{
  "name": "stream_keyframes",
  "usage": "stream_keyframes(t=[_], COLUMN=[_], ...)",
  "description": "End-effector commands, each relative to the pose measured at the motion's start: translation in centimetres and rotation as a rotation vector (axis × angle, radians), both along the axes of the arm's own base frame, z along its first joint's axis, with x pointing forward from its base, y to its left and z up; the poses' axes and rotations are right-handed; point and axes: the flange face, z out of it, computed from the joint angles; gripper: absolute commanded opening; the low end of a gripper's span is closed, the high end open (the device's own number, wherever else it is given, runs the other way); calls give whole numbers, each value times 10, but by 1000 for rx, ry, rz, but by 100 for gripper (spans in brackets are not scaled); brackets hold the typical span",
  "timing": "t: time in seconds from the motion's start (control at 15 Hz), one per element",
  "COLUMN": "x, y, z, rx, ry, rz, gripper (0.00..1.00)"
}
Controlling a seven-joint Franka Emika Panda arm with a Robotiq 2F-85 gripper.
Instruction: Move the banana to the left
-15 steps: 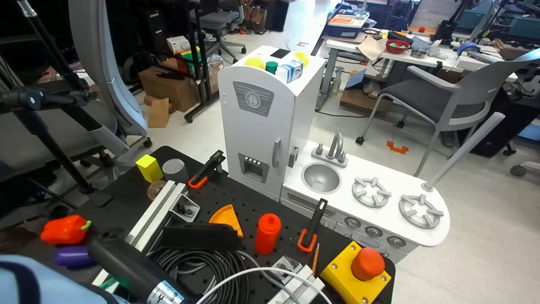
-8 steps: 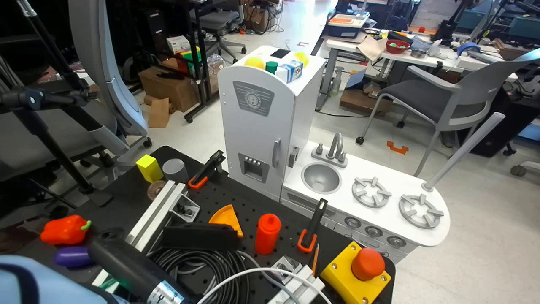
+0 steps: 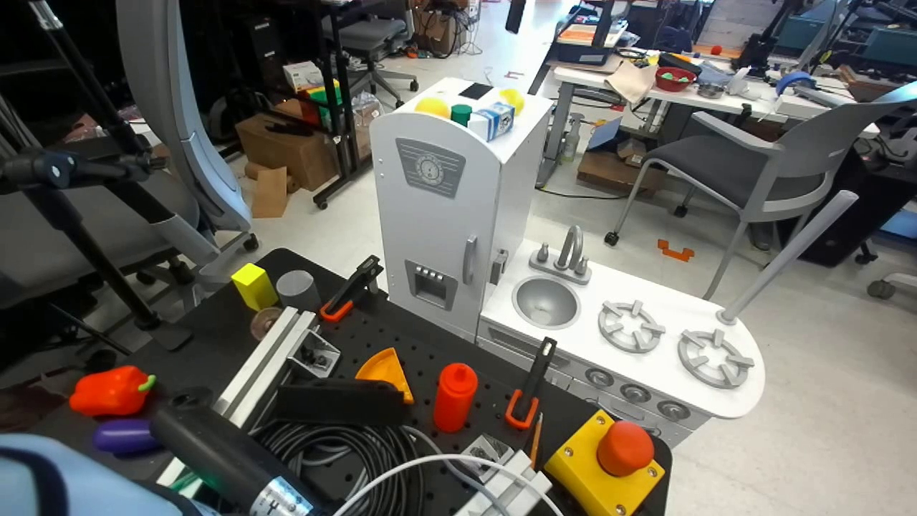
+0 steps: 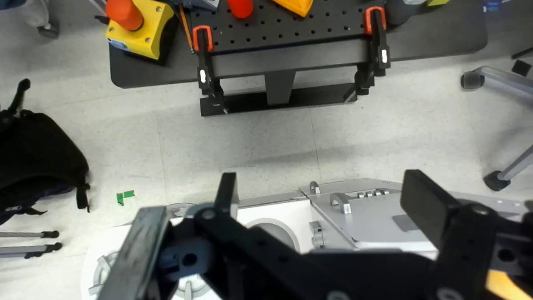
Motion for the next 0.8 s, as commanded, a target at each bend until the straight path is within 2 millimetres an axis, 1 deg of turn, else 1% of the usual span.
stream_keyframes(t=[0.0,0.13,0.27,0.6,0.73], x=[56,82,103,149,164], y=[12,19,26,42,49], z=[-14,-24,-36,-67,-78], rx=[37,38,43,82,75], ry=[21,3,-1,-33,-51], rz=[-64,-97,-122,-181,-192], gripper=[100,100,100,100,100])
